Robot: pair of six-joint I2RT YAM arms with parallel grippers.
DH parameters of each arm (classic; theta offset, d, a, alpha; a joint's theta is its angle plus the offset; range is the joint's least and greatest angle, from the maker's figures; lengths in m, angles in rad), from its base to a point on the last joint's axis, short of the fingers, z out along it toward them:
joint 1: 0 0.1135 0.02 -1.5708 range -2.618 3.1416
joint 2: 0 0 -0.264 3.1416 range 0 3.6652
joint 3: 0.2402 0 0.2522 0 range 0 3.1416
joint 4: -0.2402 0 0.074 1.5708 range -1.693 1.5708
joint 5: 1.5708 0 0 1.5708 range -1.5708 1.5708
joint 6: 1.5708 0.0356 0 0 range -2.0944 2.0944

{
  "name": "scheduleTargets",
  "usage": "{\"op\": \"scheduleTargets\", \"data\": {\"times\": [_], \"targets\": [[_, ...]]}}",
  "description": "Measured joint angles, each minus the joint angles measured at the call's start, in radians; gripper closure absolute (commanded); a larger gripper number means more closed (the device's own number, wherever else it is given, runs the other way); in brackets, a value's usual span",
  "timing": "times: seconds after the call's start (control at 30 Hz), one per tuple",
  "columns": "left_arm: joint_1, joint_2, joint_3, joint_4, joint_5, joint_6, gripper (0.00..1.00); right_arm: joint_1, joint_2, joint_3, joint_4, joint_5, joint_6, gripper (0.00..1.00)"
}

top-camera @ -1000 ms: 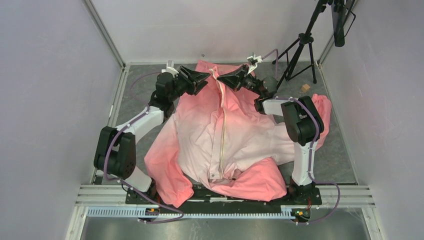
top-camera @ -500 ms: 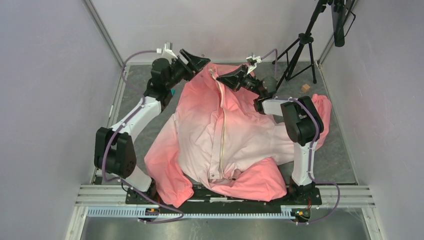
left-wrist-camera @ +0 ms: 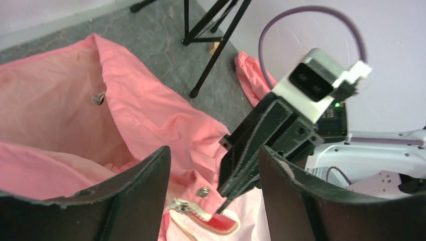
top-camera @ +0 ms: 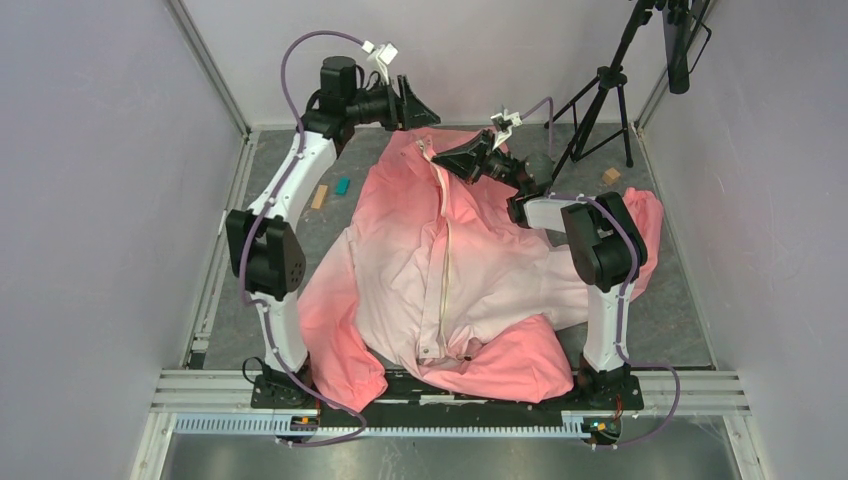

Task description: Zip up the jacket

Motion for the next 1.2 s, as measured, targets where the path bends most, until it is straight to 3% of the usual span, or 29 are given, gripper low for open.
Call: {"op": "scheduleTargets", "data": {"times": [0.27, 0.6, 0.8, 1.0, 1.07, 1.2], "targets": [[0.000, 0.091, 0.089, -0.191, 0.057, 0.084, 0.45, 0.000, 0.001, 0.013, 0.000, -0.011, 0.000, 0.99], [0.000, 0.091, 0.099, -0.253, 0.060, 0.126, 0.56, 0.001, 0.002, 0.015, 0.000, -0.015, 0.000, 0.99], [0.000, 0.091, 0.103, -0.275, 0.053, 0.138, 0.70, 0.002, 0.007, 0.019, 0.001, -0.020, 0.001, 0.99], [0.000, 0.091, 0.117, -0.302, 0.051, 0.169, 0.97, 0.002, 0.014, 0.024, -0.001, -0.021, 0.000, 0.99], [0.001, 0.091, 0.119, -0.311, 0.046, 0.177, 0.98, 0.002, 0.014, 0.024, -0.005, -0.021, -0.009, 0.99], [0.004, 0.091, 0.119, -0.326, 0.024, 0.182, 0.98, 0.002, 0.014, 0.024, -0.038, -0.018, -0.037, 0.78]]}}
